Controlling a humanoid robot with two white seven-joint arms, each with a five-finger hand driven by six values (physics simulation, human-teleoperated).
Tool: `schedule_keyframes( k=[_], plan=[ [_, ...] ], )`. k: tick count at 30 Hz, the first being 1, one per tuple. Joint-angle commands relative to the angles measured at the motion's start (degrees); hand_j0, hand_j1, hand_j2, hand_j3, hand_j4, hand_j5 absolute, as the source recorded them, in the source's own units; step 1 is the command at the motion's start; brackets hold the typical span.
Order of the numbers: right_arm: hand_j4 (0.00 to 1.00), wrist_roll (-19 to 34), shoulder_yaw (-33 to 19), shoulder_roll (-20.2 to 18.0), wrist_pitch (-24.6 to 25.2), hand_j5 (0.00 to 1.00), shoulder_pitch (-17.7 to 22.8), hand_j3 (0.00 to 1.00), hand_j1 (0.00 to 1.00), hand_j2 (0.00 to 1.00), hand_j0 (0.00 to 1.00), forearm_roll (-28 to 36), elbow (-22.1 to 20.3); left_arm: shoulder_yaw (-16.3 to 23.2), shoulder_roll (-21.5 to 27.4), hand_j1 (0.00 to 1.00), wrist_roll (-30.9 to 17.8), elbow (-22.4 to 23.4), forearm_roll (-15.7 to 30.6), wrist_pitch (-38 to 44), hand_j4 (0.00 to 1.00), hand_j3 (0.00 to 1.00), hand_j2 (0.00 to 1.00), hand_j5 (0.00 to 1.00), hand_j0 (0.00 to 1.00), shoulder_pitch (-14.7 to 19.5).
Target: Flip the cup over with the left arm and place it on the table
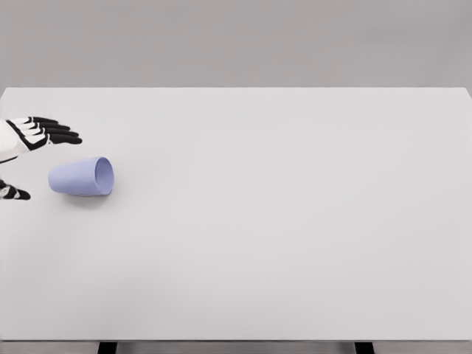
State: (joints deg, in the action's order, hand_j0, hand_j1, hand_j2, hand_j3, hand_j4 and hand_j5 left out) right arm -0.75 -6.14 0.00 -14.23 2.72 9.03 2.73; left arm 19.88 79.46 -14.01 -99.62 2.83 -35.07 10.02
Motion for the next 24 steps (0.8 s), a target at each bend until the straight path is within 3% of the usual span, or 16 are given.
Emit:
schedule_keyframes(
  k=[1, 8, 12, 18, 24],
  plan=[
    [1.0, 0.0, 0.0, 0.0, 0.0, 1.0, 0.0, 1.0, 1.0, 1.0, 1.0, 0.0, 0.0, 2.1, 1.4, 1.0, 0.0, -0.3, 5.5, 0.1, 1.0, 1.0, 1.0, 1.0, 1.0, 0.0],
    [1.0, 0.0, 0.0, 0.0, 0.0, 1.0, 0.0, 1.0, 1.0, 1.0, 1.0, 0.0, 0.0, 3.9, 1.8, 1.0, -0.4, -1.7, 11.8, 0.1, 1.0, 1.0, 1.0, 1.0, 1.0, -0.1],
    [1.0, 0.0, 0.0, 0.0, 0.0, 1.0, 0.0, 1.0, 1.0, 1.0, 1.0, 0.0, 0.0, 3.8, 1.2, 1.0, -1.2, -3.3, 11.8, 0.1, 1.0, 1.0, 1.0, 1.0, 1.0, 0.1],
    [1.0, 0.0, 0.0, 0.0, 0.0, 1.0, 0.0, 1.0, 1.0, 1.0, 1.0, 0.0, 0.0, 3.8, -3.3, 1.0, -8.0, -3.5, 11.2, 3.1, 1.0, 1.0, 1.0, 1.0, 1.0, 0.4],
    [1.0, 0.0, 0.0, 0.0, 0.0, 1.0, 0.0, 1.0, 1.0, 1.0, 1.0, 0.0, 0.0, 3.7, -5.4, 1.0, -9.2, -3.0, 11.1, 6.2, 1.0, 1.0, 1.0, 1.0, 1.0, 1.1]
  ],
)
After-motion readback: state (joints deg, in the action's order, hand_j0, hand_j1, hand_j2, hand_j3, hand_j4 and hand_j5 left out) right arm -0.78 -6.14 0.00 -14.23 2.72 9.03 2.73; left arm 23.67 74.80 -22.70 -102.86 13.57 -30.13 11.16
